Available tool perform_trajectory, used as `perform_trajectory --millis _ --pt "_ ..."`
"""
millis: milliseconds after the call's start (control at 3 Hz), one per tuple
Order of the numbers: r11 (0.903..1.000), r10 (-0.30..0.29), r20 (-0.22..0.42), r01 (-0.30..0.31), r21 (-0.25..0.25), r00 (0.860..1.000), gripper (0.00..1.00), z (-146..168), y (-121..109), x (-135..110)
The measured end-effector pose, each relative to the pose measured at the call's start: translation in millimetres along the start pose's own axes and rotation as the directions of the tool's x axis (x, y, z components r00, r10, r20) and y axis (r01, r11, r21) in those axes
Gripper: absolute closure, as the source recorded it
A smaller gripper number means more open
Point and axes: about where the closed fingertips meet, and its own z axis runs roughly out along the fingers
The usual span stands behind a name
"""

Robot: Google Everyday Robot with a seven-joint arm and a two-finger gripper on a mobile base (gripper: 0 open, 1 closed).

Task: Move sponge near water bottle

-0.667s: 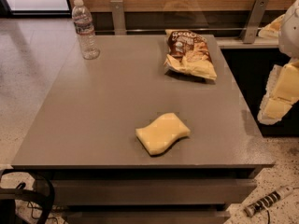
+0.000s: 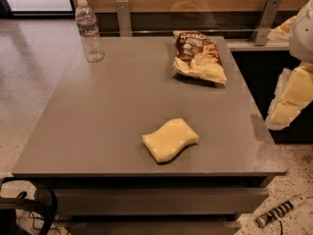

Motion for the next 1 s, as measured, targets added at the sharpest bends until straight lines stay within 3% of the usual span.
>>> perform_trajectory --millis 333,667,1000 --pt "0.9994 0.027 0.162 -0.023 -0.027 0.986 0.00 32.3 6.5 -8.3" --pt "0.9972 0.068 0.332 -0.054 -0.051 0.941 0.00 66.4 19.6 -13.2" --pt "0.9905 0.123 0.482 -0.077 -0.114 0.867 0.00 95.1 40.6 -24.5"
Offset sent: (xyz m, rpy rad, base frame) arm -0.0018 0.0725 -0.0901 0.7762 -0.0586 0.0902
